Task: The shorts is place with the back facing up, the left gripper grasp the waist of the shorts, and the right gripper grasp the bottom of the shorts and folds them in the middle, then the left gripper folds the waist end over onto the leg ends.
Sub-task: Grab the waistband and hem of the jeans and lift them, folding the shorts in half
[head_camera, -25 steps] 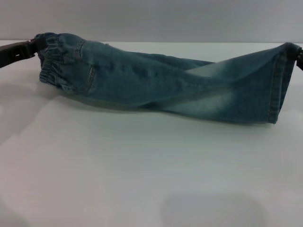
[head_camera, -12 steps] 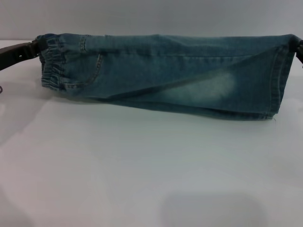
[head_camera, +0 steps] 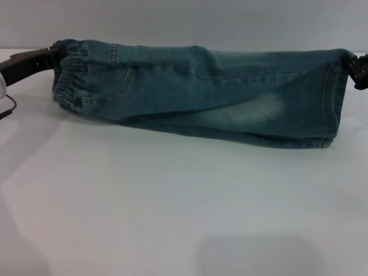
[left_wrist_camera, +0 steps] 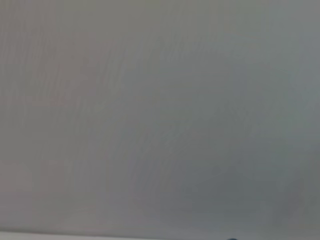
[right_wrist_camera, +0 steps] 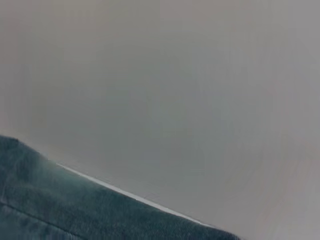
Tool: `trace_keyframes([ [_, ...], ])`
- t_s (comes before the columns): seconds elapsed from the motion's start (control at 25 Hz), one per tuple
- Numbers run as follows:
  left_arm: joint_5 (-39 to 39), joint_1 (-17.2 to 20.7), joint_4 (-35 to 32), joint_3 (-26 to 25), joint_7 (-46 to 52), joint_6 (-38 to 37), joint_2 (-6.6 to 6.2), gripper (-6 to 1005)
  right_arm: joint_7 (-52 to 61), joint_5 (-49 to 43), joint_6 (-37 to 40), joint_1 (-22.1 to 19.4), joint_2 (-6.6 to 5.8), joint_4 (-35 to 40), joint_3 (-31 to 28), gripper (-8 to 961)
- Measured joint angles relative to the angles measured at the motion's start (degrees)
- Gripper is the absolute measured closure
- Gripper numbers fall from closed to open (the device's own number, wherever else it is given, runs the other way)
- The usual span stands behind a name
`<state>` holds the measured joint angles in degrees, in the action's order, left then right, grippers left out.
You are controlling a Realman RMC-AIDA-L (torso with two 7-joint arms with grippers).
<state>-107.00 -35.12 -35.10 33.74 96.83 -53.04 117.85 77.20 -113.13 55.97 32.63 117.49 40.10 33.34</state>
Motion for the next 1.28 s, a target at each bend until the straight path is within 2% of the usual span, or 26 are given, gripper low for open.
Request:
trace_keyframes([
  [0.36, 4.2, -1.2, 2.8, 0.2, -5.3, 1.9, 0.09, 942, -1.6, 0.1, -3.4, 1.3, 0.67, -1.8, 0.3, 954],
  [0.88, 7.5, -1.8, 5.4, 0.4, -9.6, 2.9, 0.17, 934, -3.1, 0.2, -6.0, 2.3, 0.92, -3.0, 0.9, 954],
  [1.2, 9.3, -2.3, 6.2, 0.7, -10.7, 4.6, 0.18, 929, -3.1, 0.1, -9.3, 2.2, 1.14, -3.6, 4.3, 917],
  [1.28, 9.3, -2.6, 6.2, 0.7, -10.7, 4.9, 0.18, 928, -3.1, 0.2, -10.1, 2.2, 1.22, -3.9, 4.8, 846],
])
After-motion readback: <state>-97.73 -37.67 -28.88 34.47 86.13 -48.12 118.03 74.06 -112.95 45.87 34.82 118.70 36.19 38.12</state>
